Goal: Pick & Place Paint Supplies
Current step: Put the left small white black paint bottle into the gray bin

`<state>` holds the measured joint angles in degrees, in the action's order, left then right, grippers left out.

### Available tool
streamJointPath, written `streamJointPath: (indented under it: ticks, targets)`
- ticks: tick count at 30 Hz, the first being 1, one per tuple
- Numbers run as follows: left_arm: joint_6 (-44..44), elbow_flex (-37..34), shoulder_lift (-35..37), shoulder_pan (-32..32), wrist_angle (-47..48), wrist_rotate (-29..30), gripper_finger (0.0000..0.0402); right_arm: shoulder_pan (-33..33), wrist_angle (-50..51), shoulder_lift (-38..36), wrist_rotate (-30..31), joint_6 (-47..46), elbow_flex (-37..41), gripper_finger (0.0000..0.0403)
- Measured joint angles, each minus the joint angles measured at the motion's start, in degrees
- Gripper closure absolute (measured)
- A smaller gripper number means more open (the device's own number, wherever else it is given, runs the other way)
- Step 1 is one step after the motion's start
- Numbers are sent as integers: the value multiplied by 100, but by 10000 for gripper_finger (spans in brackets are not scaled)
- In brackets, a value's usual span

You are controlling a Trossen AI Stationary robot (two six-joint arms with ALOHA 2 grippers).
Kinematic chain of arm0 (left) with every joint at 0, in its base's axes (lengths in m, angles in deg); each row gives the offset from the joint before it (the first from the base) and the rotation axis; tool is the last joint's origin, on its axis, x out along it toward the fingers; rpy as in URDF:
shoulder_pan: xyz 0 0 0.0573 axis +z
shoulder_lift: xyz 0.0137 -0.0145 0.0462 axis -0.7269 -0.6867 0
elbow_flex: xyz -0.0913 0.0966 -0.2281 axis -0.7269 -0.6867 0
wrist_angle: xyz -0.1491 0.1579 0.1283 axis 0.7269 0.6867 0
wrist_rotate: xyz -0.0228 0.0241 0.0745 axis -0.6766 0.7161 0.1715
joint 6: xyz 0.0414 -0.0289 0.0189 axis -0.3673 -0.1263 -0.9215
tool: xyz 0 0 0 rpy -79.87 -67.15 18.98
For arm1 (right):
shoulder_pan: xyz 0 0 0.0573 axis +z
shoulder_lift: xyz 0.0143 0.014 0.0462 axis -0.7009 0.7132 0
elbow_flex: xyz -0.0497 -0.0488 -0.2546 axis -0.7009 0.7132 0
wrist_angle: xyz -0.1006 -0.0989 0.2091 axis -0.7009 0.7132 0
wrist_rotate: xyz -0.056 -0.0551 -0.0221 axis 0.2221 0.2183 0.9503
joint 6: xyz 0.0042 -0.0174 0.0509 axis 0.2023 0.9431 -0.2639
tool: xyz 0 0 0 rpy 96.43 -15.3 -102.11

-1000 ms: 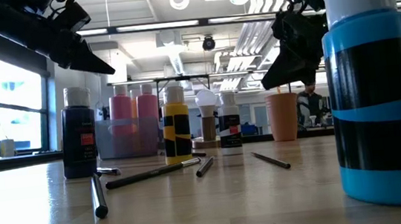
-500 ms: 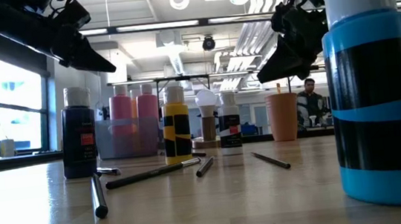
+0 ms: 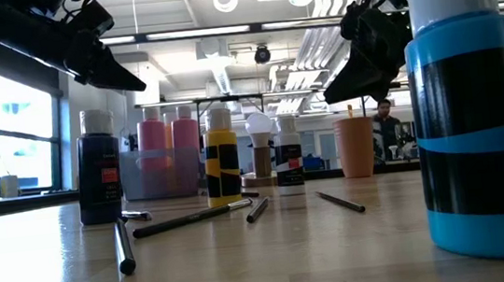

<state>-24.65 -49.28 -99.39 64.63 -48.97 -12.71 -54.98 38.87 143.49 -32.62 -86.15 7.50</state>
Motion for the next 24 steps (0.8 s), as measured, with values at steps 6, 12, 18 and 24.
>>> streamJointPath:
  ticks: [6,12,18,24]
  targets:
    - [31,0,0,0,0,-175,291,0,-94,0,19,-261,0,312]
    - [157,0,0,0,-1,-848,291,0,-576,0,39,-276,0,312]
    - [152,0,-78,-2,-156,-1603,291,0,-912,0,39,-20,0,312]
    - [164,0,-539,-2,-542,-1828,291,0,-898,0,-44,354,0,312]
